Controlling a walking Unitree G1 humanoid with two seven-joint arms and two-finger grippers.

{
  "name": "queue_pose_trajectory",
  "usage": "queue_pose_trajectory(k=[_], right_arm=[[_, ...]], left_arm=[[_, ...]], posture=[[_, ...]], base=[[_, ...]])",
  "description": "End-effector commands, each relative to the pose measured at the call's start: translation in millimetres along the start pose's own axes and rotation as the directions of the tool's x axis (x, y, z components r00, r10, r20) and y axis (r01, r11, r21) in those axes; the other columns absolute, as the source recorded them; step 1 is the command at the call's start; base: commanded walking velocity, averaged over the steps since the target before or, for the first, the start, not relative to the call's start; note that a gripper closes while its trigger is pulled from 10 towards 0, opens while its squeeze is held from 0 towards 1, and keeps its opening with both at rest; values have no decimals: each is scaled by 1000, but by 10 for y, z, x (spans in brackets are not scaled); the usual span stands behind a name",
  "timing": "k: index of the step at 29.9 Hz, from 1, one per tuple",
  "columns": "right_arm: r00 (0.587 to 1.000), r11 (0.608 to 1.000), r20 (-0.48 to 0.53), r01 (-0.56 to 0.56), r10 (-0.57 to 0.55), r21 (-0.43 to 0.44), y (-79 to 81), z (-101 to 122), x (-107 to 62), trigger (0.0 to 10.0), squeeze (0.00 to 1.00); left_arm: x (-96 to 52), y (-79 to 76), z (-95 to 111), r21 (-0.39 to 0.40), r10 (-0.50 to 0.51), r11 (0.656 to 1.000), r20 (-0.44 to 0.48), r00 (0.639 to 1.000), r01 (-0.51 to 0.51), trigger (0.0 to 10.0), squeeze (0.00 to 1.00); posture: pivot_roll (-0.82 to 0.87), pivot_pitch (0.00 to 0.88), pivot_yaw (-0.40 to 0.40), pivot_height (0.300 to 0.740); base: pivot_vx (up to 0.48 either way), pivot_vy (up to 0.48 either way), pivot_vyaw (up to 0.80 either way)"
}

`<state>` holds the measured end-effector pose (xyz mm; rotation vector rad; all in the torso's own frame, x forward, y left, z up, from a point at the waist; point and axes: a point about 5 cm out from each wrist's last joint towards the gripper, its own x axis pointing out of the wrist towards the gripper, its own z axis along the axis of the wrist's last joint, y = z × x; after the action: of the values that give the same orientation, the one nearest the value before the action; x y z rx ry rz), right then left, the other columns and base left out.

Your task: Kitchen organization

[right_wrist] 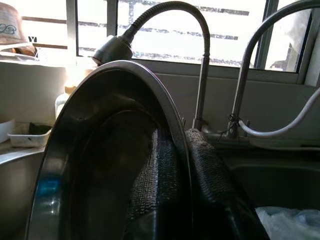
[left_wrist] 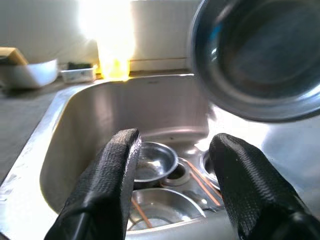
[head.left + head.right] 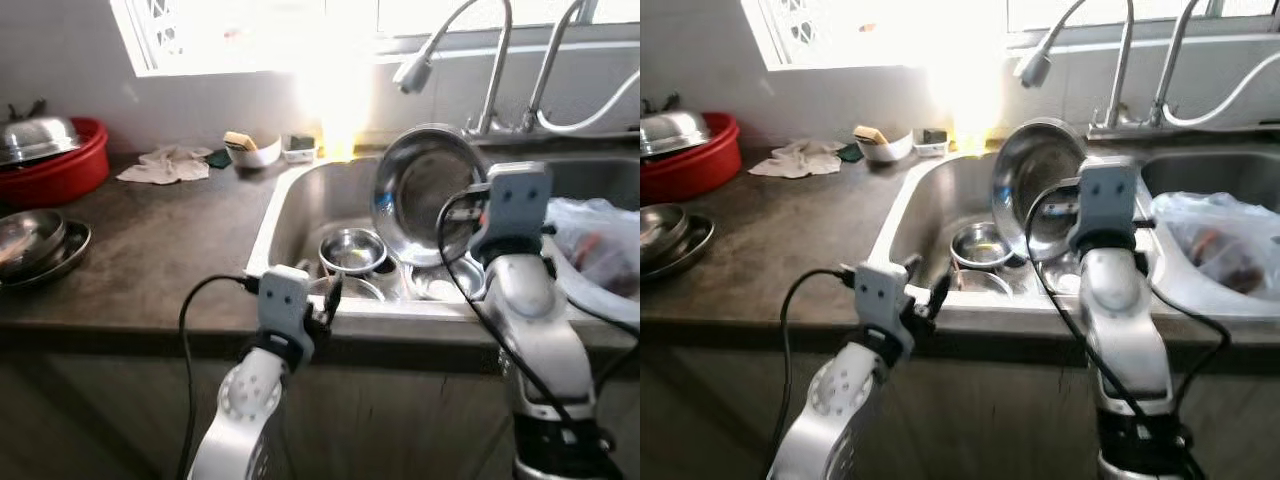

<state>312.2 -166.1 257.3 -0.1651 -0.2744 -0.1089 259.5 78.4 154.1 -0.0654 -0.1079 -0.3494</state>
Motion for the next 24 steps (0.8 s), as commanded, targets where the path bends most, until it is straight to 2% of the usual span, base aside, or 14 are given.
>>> queue_pose_trajectory(k=[1, 2, 3, 4, 8, 9, 11, 13, 16, 18, 21, 24], right_arm=[[998, 998, -13, -64, 65, 12, 92, 23, 87, 10000, 0], [997, 997, -19, -72, 73, 15, 88, 21, 116, 10000, 0], [995, 996, -43, -84, 85, 14, 69, 10, 213, 10000, 0], [994, 996, -55, -90, 91, 10, 60, 3, 264, 10000, 0], [985, 992, -119, -128, 127, 2, 31, -33, 455, 10000, 0], [976, 988, -159, -156, 151, -20, 31, -57, 536, 10000, 0], [972, 986, -174, -167, 160, -24, 31, -67, 583, 10000, 0], [957, 979, -213, -204, 196, -16, 56, -111, 686, 10000, 0], [950, 974, -228, -224, 212, -28, 79, -136, 735, 10000, 0], [928, 965, -283, -262, 244, -29, 140, -225, 812, 10000, 0], [902, 951, -328, -307, 282, -26, 206, -313, 847, 10000, 0], [879, 948, -377, -319, 292, -9, 249, -416, 849, 10000, 0]], left_arm=[[17, 11, -23, -82, 46, 996, 0, 999, -46, 10000, 0], [15, 7, -34, -105, 49, 993, -10, 999, -50, 10000, 0], [18, -10, -41, -151, 48, 987, -15, 999, -50, 10000, 0], [20, -18, -47, -162, 46, 986, -22, 999, -49, 10000, 0], [10, -12, -60, -135, 59, 989, -33, 998, -63, 10000, 0], [-8, 1, -67, -150, 70, 986, -34, 997, -74, 10000, 0], [-23, 5, -71, -169, 70, 983, -37, 997, -75, 10000, 0], [-61, 16, -52, -123, 70, 990, -16, 997, -72, 10000, 0], [-79, 31, -46, -125, 79, 989, -9, 997, -80, 10000, 0], [-117, 75, -35, -140, 85, 987, 3, 996, -84, 10000, 0], [-137, 155, -19, -110, 126, 986, 1, 992, -125, 10000, 0], [-149, 171, -20, -108, 127, 986, -10, 992, -127, 10000, 0]], posture=[[47, 23, 27, 740], [45, 23, 24, 740], [49, 23, 18, 740], [51, 24, 15, 740], [58, 28, -4, 740], [64, 30, -10, 740], [64, 33, -15, 740], [71, 36, -22, 740], [83, 38, -31, 740], [98, 41, -40, 740], [109, 45, -42, 740], [112, 46, -42, 740]], base=[[0, 0, 0], [0, 0, 0], [0, 0, 0], [0, 0, 0], [0, 0, 0], [0, 0, 0], [0, 0, 0], [0, 0, 0], [0, 0, 0], [0, 0, 0], [0, 0, 0], [0, 0, 0]])
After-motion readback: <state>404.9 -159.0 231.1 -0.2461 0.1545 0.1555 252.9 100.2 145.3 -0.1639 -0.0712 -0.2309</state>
